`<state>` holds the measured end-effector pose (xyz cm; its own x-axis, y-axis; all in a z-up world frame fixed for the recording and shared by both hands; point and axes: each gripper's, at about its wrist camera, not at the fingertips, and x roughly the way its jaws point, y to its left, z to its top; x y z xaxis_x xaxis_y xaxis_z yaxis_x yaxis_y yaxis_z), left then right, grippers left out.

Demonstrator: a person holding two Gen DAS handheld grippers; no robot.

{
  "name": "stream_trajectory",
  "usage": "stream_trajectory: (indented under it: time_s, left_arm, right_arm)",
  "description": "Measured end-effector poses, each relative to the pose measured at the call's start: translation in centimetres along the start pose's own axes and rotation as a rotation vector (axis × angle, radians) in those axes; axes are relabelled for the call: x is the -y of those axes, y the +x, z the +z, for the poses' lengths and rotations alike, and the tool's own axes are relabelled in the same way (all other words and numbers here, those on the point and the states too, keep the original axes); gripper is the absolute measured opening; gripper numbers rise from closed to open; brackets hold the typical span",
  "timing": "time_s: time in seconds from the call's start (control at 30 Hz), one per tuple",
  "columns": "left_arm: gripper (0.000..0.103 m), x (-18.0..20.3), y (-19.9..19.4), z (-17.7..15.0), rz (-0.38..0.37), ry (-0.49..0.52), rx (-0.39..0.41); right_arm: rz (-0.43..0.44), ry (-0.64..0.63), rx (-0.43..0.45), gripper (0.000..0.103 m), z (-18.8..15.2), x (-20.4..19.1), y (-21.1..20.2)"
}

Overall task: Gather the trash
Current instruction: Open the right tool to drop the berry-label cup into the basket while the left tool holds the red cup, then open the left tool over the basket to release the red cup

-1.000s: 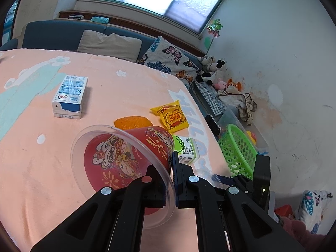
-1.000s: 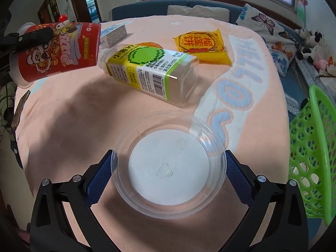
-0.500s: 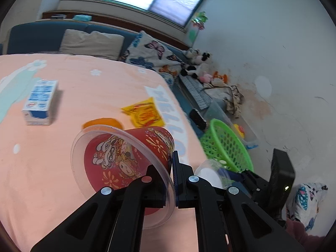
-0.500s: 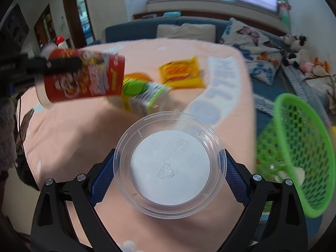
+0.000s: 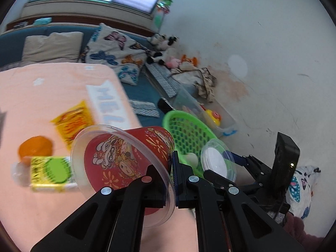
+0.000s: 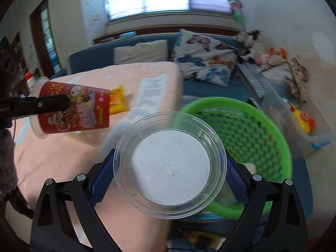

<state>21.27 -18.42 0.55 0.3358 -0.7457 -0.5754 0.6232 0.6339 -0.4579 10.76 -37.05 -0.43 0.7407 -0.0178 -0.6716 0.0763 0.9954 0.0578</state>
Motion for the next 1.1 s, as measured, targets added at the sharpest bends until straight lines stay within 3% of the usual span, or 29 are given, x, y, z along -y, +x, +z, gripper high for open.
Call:
stream_trajectory:
  time_s: [0.27, 0.5, 0.83, 1.1]
  left_arm:
    - [0.005, 4.6, 4.6, 1.9, -0.046, 0.083, -0.050]
    - [0.005, 7.0, 8.9, 3.2, -0.046, 0.131, -0.100]
    - [0.006, 8.2, 12.3, 3.3, -0.028, 0.155, -0.154]
    - [0.018, 7.9, 13.4, 3.1, -0.017, 0.143, -0.173]
  right_arm:
    - [-0.068, 0.074, -0.018, 0.093, -0.9, 5.1, 1.0]
    - [-0.073, 0.127, -0.054, 0.094, -1.9, 7.5, 2.2]
    - [-0.087, 0.160, -0.050, 0.097, -2.7, 9.0, 1.6]
    - [-0.089, 0.162, -0.034, 0.097, -2.9, 9.1, 0.7]
